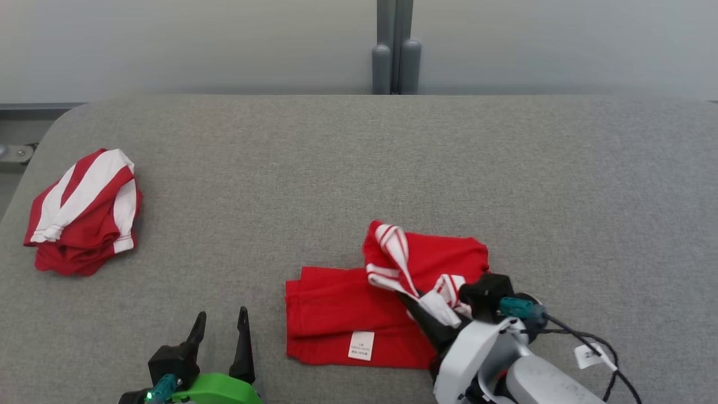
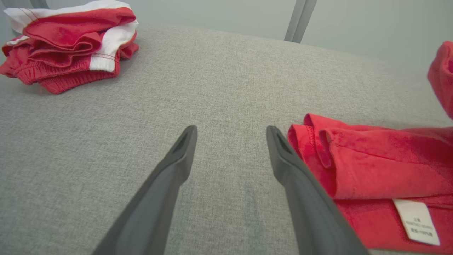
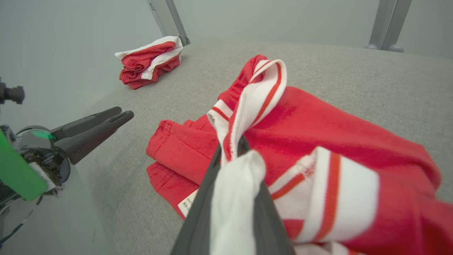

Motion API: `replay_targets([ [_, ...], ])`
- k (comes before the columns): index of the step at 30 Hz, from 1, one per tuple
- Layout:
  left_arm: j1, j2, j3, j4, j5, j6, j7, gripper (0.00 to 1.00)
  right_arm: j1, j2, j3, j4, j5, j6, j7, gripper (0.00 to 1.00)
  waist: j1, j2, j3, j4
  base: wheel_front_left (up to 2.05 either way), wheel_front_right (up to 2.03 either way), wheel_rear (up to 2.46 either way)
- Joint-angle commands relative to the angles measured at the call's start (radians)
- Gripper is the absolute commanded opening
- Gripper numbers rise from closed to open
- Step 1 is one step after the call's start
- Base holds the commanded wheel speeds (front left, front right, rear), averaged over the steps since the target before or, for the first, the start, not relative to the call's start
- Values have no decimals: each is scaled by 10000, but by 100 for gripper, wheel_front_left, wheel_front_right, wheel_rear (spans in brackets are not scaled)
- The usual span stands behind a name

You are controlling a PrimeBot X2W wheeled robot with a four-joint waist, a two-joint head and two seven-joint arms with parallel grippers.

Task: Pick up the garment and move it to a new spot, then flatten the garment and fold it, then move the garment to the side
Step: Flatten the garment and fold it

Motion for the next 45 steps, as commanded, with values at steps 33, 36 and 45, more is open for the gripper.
replay_targets([
  [33,130,34,-264,-169,-6,50,5,100,117,182,-2290,2439,548,-8,-1947,100,0,0,-15,665,0,0,0],
  [36,88,34,-271,-260,53,42,5,100,686,141,-2336,2465,479,-8,-1949,100,0,0,37,645,0,0,0],
  [45,-49,34,-276,-353,162,16,5,100,507,484,-2094,3346,757,-8,-1944,100,0,0,158,1010,0,0,0],
])
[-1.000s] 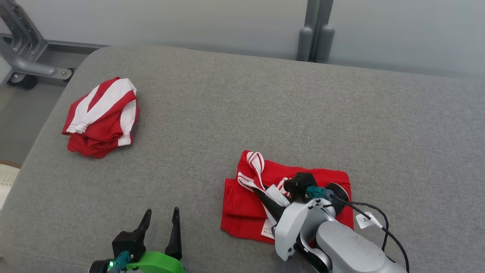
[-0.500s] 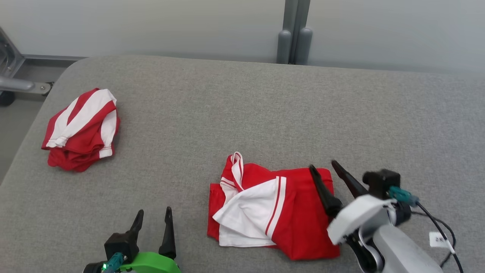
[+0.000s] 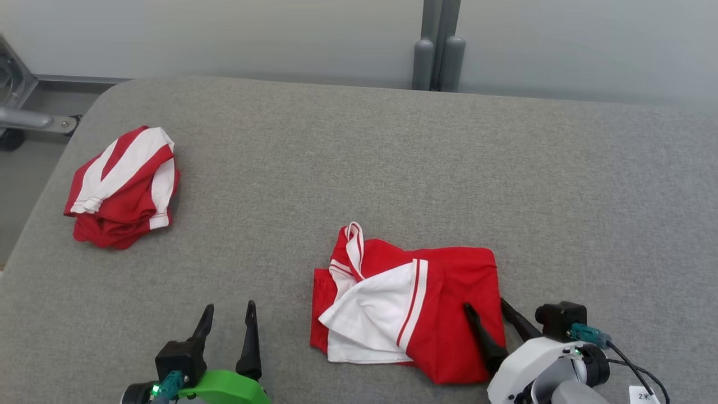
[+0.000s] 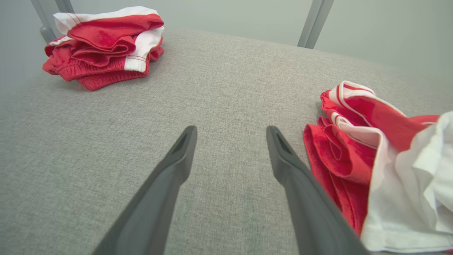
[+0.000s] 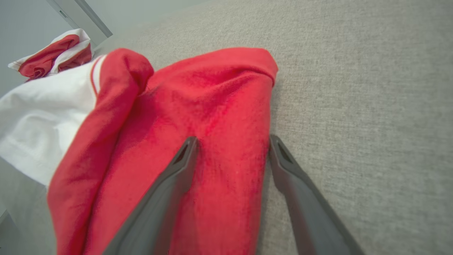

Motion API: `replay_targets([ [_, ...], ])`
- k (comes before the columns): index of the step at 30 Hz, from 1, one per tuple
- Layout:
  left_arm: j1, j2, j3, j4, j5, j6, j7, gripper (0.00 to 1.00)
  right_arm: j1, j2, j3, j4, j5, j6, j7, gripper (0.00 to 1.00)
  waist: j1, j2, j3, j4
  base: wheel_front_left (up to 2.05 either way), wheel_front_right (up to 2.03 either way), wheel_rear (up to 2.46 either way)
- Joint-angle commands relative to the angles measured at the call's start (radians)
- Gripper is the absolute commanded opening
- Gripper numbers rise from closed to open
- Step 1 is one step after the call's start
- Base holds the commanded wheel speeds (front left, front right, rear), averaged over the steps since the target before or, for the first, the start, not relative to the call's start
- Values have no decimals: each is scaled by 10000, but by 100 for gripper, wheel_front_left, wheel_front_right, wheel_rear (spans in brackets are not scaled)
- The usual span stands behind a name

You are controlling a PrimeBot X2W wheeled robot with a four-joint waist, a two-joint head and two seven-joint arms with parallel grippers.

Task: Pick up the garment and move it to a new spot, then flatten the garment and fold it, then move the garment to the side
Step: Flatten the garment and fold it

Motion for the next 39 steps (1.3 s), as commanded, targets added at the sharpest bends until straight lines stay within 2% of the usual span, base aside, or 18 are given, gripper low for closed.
replay_targets([
  [1,-38,34,32,-63,85,-3,5,100,-256,66,-1,195,83,-3,-24,100,0,0,37,180,0,0,0],
  [7,84,33,154,-117,116,-8,5,100,-526,170,-647,-279,-669,-3,-27,100,0,0,43,329,0,0,0],
  [13,95,31,113,-148,-16,47,5,100,-200,278,-1076,-1735,-1962,-3,-28,100,0,0,81,317,0,0,0],
  [19,-19,36,-12,-149,-102,104,5,100,-6,505,-423,-1907,-1863,-3,-29,100,0,0,124,320,0,0,0],
  [25,-161,33,-38,-69,-108,50,5,100,-488,542,565,-972,-1338,-3,2,100,0,0,161,456,0,0,0],
  [26,-162,33,-26,-61,-122,55,5,100,-581,563,743,-833,-1275,-3,27,46,0,0,166,487,0,0,0],
  [27,-160,34,-31,-52,-129,48,5,100,-703,576,911,-753,-1229,-3,16,0,0,0,170,523,0,0,0],
  [32,-86,33,-22,-90,-139,80,5,100,-1130,637,2085,-965,-770,-3,-20,0,0,0,165,653,0,0,0],
  [35,-54,34,-4,-124,-133,91,5,100,-1323,490,3486,-1292,-158,-3,167,0,0,0,152,681,0,0,0],
  [36,-46,33,-1,-128,-140,87,5,100,-1399,412,4057,-1401,144,-3,347,23,0,0,149,681,0,0,0],
  [37,-42,33,-16,-132,-159,108,5,100,-1534,269,4616,-1526,403,-1,478,100,0,0,140,674,0,0,0],
  [39,-38,33,-39,-136,-191,139,5,100,-1773,46,5277,-1733,994,-9,457,100,0,0,122,649,0,0,0],
])
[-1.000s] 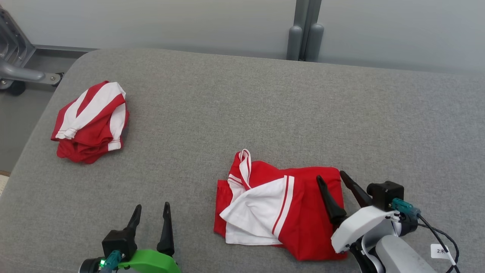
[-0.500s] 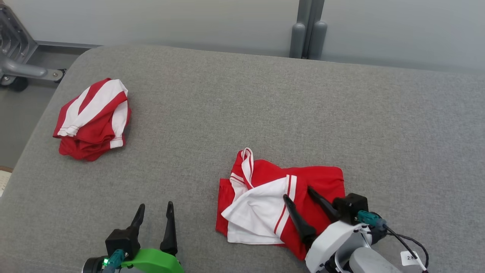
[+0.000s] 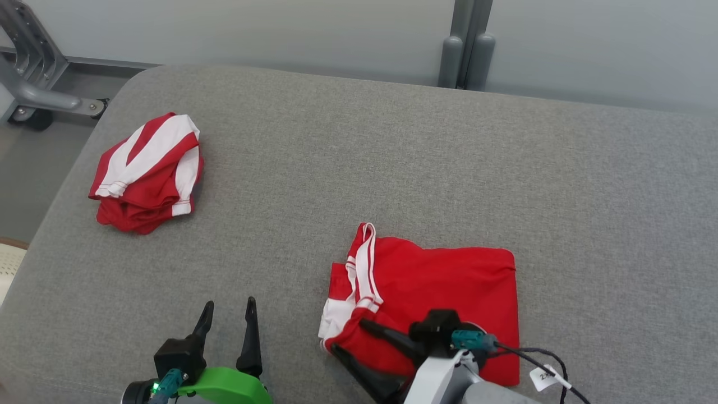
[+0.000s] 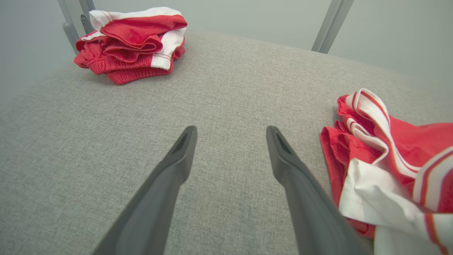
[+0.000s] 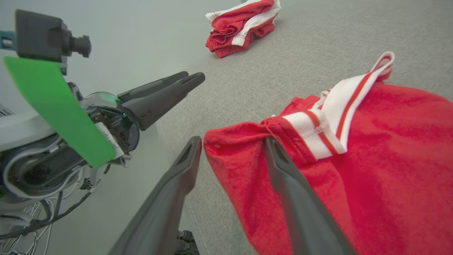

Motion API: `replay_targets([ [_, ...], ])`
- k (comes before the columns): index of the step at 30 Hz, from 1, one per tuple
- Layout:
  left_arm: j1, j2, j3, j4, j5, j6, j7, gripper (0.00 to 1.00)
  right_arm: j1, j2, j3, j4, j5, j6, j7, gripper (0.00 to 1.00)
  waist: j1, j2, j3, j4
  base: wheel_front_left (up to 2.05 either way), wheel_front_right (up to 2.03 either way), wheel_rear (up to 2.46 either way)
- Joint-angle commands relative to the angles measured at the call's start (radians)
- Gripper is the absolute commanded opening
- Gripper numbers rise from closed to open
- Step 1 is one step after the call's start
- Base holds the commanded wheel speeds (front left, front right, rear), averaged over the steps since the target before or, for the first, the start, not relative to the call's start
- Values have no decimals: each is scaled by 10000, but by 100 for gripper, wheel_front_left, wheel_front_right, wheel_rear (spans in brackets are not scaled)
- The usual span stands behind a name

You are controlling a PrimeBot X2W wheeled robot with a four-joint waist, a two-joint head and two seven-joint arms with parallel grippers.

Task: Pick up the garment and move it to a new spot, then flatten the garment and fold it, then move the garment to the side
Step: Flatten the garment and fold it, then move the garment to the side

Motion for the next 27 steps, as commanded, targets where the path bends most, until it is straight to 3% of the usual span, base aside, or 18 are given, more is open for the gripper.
replay_targets([
  [1,-4,31,21,-17,-54,50,5,100,-269,-205,136,-140,308,-16,-143,100,0,0,-19,-34,0,0,0],
  [4,14,31,108,-35,-38,30,5,100,-474,-634,-248,-94,768,-16,-464,100,0,0,-43,-209,0,0,0],
  [6,47,31,140,-44,-4,35,5,100,-349,-809,-1100,321,585,-16,-525,100,0,0,-73,-308,0,0,0],
  [8,86,31,168,-69,48,41,5,100,-56,-676,-2136,470,331,-7,-522,100,0,0,-93,-406,0,0,0],
  [11,72,33,194,-78,89,6,5,100,328,-681,-2834,236,-64,-9,-518,100,0,0,-94,-489,0,0,0],
  [20,-12,33,135,5,140,-64,5,100,465,-527,-2139,397,-343,-9,-523,100,0,0,-172,-465,0,0,0],
  [24,-7,33,176,12,169,-62,5,100,361,-413,-2821,628,-555,-15,-522,100,0,0,-226,-380,0,0,0],
  [27,82,31,239,5,183,-91,5,100,577,-315,-3936,1058,-1071,-15,-521,100,0,0,-284,-344,0,0,0],
])
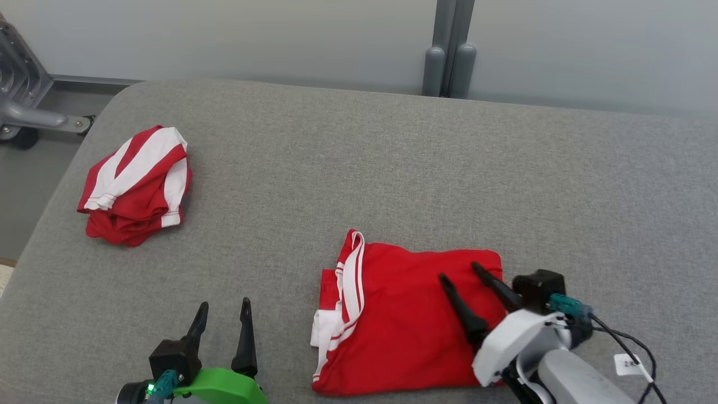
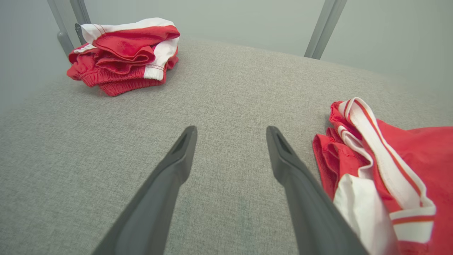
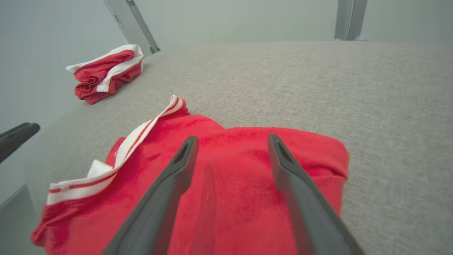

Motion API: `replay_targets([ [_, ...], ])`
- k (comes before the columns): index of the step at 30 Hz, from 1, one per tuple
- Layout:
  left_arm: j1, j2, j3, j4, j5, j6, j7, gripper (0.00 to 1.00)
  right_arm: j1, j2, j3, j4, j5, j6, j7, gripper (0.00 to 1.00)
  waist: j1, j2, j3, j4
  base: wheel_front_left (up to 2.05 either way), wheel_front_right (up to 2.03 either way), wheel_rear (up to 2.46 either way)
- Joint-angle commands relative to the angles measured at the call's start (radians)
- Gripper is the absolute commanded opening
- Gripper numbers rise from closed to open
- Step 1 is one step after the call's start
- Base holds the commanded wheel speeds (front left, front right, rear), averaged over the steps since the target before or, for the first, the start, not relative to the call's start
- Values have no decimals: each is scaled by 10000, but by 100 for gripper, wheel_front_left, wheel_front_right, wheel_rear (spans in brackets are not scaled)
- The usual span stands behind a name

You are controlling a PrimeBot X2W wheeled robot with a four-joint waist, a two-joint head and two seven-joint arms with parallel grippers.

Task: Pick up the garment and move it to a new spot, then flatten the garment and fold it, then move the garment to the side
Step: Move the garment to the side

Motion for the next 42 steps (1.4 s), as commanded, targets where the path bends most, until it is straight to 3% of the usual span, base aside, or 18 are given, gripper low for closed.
replay_targets([
  [1,80,31,30,-2,75,-24,5,100,225,-25,-123,135,-110,-9,-25,100,0,0,-18,12,0,0,0],
  [7,169,31,54,-96,77,-9,5,100,867,299,-1702,879,-828,-8,-27,100,0,0,10,-66,0,0,0],
  [17,-128,31,-143,-175,194,-16,5,100,573,877,-1399,2003,-462,-5,133,100,0,0,148,44,0,0,0],
  [18,-158,31,-164,-191,221,-22,5,100,512,920,-1252,2053,-345,-3,142,85,0,0,150,65,0,0,0],
  [19,-173,31,-174,-203,252,-32,5,100,433,939,-1121,2115,-251,-3,142,29,0,0,138,72,0,0,0],
  [20,-183,31,-189,-210,280,-35,5,100,361,942,-996,2175,-171,-3,145,0,0,0,121,62,0,0,0],
  [27,-127,31,-159,-398,664,-135,5,100,-92,687,-1095,2505,-41,-19,-17,0,0,0,-116,-854,0,0,0],
  [39,-284,30,-290,-814,881,-183,5,100,15,610,-1509,2144,-184,-14,-32,0,0,0,-114,-5213,0,0,0],
  [40,-284,30,-290,-814,881,-183,5,100,15,610,-1509,2144,-184,-14,-32,0,0,0,-114,-5213,0,0,0],
  [42,-386,30,-388,-870,880,-190,5,100,3,638,-1529,2024,-165,-14,-32,0,0,0,-10,-5836,0,0,0],
])
